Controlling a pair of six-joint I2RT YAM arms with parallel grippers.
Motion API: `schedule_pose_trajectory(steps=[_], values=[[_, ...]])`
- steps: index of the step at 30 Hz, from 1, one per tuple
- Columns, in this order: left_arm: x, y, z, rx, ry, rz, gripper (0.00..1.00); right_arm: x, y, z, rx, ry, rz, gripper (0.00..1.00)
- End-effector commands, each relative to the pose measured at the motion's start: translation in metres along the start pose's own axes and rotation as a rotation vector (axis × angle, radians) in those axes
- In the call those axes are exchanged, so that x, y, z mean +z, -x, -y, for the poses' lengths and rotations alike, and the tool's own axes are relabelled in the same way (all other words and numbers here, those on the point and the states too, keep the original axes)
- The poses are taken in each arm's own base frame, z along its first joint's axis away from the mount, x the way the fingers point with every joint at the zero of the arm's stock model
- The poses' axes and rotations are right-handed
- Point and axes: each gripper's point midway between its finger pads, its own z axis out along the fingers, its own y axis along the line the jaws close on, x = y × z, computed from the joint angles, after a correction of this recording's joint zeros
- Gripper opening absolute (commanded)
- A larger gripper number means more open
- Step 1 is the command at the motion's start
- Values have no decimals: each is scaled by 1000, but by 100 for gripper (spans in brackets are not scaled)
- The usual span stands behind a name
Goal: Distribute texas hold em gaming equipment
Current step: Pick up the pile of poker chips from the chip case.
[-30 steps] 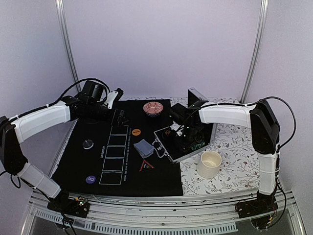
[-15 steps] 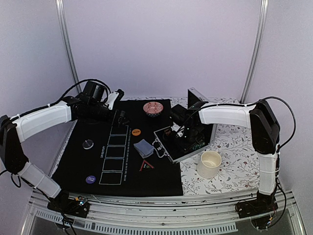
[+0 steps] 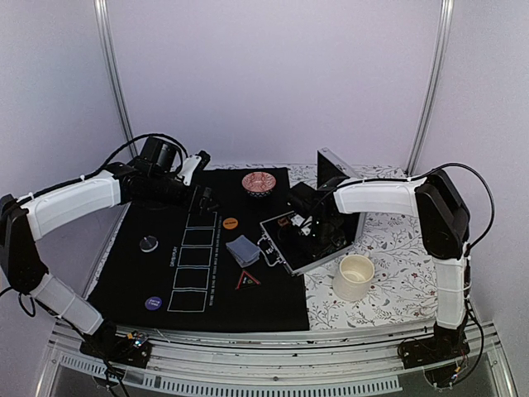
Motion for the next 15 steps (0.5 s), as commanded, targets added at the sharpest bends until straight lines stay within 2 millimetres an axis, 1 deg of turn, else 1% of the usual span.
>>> schedule_pose_trajectory(steps=[1, 3, 5, 8, 9, 12, 15], values=[[5, -7, -4, 3, -3, -18, 92, 13, 2, 8, 7, -21, -6, 39], [5, -7, -4, 5, -3, -17, 92, 15, 3, 10, 9, -21, -4, 35], [5, -7, -4, 5, -3, -17, 92, 17, 1, 15, 18, -30, -13, 28], [6, -8, -4, 5, -3, -20, 92, 11, 2, 17, 35, -26, -1, 9], [5, -7, -4, 5, -5, -17, 92, 8, 3, 15, 38, -15, 6, 5], [5, -7, -3, 6, -10, -17, 92, -4, 9, 11, 51, 24, 35, 3], [4, -6, -1, 10, -19, -14, 92, -21, 16, 9, 68, 55, 78, 2]])
